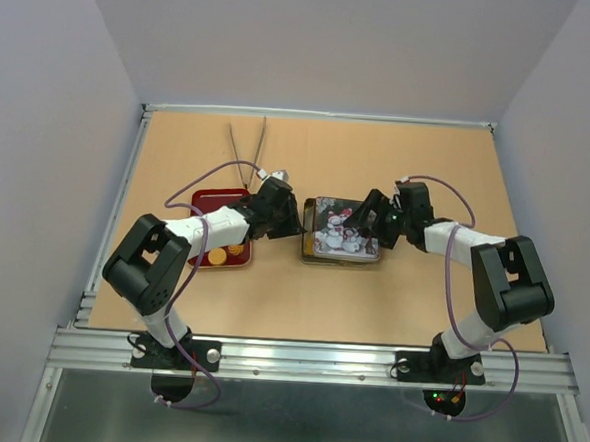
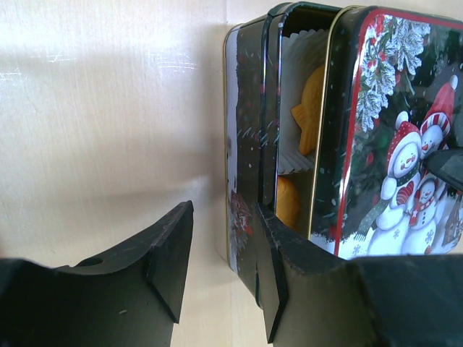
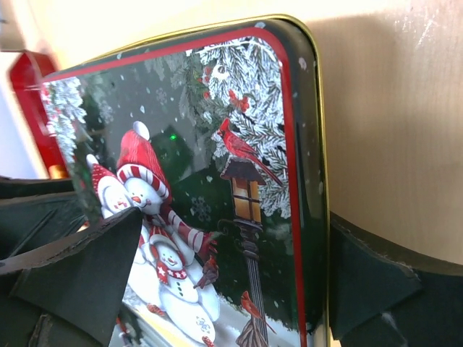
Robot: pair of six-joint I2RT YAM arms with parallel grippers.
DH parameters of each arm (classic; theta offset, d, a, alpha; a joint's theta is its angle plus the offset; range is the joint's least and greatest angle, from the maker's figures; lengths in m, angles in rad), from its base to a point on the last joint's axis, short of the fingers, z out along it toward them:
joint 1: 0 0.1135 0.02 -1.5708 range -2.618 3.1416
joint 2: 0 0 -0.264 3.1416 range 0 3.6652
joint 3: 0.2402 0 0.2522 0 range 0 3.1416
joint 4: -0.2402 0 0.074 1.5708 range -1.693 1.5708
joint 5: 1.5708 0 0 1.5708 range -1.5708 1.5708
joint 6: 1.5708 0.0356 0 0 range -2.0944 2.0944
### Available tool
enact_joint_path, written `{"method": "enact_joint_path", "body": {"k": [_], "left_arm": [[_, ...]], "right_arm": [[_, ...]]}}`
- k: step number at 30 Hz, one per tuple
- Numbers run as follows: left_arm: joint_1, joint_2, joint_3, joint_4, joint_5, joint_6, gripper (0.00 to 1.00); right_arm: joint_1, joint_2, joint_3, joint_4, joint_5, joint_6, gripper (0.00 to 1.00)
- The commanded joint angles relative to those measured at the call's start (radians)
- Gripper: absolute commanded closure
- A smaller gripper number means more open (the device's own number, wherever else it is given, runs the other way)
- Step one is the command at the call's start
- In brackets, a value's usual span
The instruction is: Pack the cookies
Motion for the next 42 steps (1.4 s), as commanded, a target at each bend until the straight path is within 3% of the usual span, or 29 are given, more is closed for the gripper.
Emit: {"method": "enact_joint_path", "body": {"k": [1,12,20,42], "left_arm": [[-0.031,0.013,0.012,0.019,0.062,-0.008,0.5],[-0.042,0.017,0.015,0.037,0.071,-0.014,0.5],[-0.043,0.011,0.003,0.048,0.076,-0.012,0.51],[-0.043,0.007,-0.009,0.051,0.079,-0.012,0.53]], "right_arm": [[0.052,-0.007,0.099,-0.155,0.05,-0.031,0.0],[0.154,0.043,0.284,-0.353,0.202,-0.061,0.0],[0.216,0.123,0.376,-0.405,0.219,-0.058,0.0],[0.216,0.158,0.377,-0.418,0.26,-0.136,0.0]]}}
